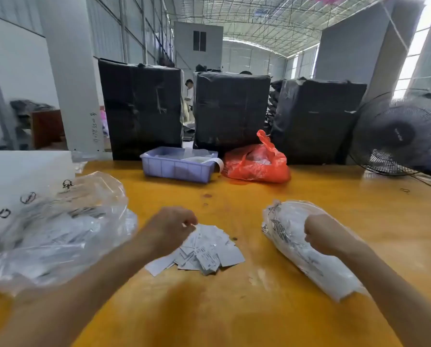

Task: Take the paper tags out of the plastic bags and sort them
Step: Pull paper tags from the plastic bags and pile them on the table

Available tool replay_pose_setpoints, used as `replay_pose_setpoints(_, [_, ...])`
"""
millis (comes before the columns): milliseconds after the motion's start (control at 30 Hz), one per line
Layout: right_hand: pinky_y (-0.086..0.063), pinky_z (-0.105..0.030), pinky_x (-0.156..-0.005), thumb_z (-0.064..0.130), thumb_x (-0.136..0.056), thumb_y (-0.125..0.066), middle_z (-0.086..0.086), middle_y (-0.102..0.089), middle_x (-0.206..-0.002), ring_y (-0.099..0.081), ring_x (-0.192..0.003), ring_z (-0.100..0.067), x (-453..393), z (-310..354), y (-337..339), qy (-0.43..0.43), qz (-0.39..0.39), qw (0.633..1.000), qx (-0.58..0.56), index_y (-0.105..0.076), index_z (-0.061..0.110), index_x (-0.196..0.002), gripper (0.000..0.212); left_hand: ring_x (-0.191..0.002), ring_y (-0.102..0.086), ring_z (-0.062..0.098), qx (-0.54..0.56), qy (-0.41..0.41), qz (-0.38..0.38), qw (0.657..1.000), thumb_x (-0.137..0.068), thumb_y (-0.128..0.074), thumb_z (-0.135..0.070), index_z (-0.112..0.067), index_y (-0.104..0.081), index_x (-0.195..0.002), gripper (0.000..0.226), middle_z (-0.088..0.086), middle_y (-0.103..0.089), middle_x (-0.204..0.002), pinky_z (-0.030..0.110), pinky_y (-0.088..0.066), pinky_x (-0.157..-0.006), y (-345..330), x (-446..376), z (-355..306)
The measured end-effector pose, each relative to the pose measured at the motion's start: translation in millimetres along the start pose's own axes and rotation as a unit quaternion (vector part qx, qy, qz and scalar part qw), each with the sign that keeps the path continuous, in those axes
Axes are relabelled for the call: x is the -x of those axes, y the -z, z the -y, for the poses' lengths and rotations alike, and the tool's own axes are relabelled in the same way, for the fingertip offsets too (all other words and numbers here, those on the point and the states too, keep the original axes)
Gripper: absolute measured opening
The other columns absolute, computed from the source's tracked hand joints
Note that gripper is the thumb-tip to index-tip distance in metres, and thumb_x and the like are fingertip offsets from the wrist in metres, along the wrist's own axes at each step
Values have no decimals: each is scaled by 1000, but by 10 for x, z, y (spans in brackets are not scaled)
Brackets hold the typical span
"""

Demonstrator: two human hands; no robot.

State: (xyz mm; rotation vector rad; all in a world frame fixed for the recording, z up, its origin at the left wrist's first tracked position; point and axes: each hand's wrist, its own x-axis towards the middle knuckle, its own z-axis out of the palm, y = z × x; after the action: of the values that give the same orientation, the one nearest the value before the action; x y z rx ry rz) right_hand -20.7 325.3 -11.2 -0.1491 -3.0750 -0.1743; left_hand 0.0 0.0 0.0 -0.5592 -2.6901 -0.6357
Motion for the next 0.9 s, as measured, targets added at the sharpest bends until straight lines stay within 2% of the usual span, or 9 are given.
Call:
replay_pose_setpoints(67, [-31,-21,-48,21,-94,-56,5,-38,-61,-47,-66,-16,-20,28,-67,-2,14,1000,8,-34,16,-59,41,-117,-49,19,-73,74,118,987,-94,-53,-39,-15,-55,-127,40,3,-55,-129,29,-41,-95,-230,-193,-31])
replay_pose_setpoints(167, [-36,-23,-51,20,-91,-60,3,-44,-65,-51,-73,-18,-34,64,-170,7,43,999,19,-39,13,-63,35,-114,-51,24,-124,130,194,964,-88,-58,-50,-8,-59,-119,52,8,-58,-123,33,-45,-91,-469,-344,-4])
replay_pose_setpoints(267, [-48,-29,-69,4,-86,-59,-5,-63,-92,-61,-89,-21,-49,51,-208,-17,-10,1000,-24,-57,7,-87,4,-86,-52,20,-109,143,147,973,-80,-71,-44,-12,-60,-87,34,5,-58,-93,30,-41,-72,-535,-385,84])
replay_pose_setpoints(333, [-51,-31,-72,-3,-81,-59,-7,-67,-94,-63,-88,-21,-70,26,-233,-38,-30,996,-74,-61,7,-83,10,-82,-52,19,-41,180,99,978,-73,-80,-33,-17,-60,-85,28,5,-57,-89,30,-43,-70,-528,-395,136])
replay_pose_setpoints(467, [-47,-26,-64,12,-81,-71,-3,-71,-85,-65,-82,-18,-101,-81,-214,-56,-65,987,-138,-65,11,-71,12,-84,-61,16,49,229,54,971,-63,-88,-21,-11,-69,-88,33,5,-69,-91,23,-44,-67,-471,-461,232])
replay_pose_setpoints(567, [-42,-25,-62,19,-91,-60,-7,-65,-79,-60,-75,-21,-96,-138,-180,-50,-64,988,-133,-52,10,-62,31,-73,-59,11,80,257,65,961,-64,-87,-21,-12,-73,-77,21,0,-67,-77,21,-44,-60,-423,-526,280])
replay_pose_setpoints(733, [-25,-26,-47,-5,-83,-45,-3,-34,-57,-34,-52,-16,18,-117,-102,-26,-29,993,-111,-29,15,-55,39,-61,-60,9,113,246,80,959,-71,-82,-15,-17,-70,-61,15,-3,-67,-63,22,-49,-52,-370,-567,368])
replay_pose_setpoints(833, [-45,-27,-59,10,-85,-61,-2,-62,-73,-59,-69,-19,147,-121,41,-37,-87,990,-108,-59,17,-64,22,-67,-62,16,125,236,63,962,-78,-76,-13,-11,-74,-70,9,6,-71,-72,30,-54,-64,-349,-574,382])
replay_pose_setpoints(900, [-47,-30,-65,26,-77,-76,0,-65,-79,-61,-76,-19,215,-128,134,-51,-119,982,-138,-60,21,-64,22,-61,-59,15,144,229,48,962,-80,-74,-13,-7,-74,-74,9,6,-68,-67,26,-48,-57,-315,-579,375])
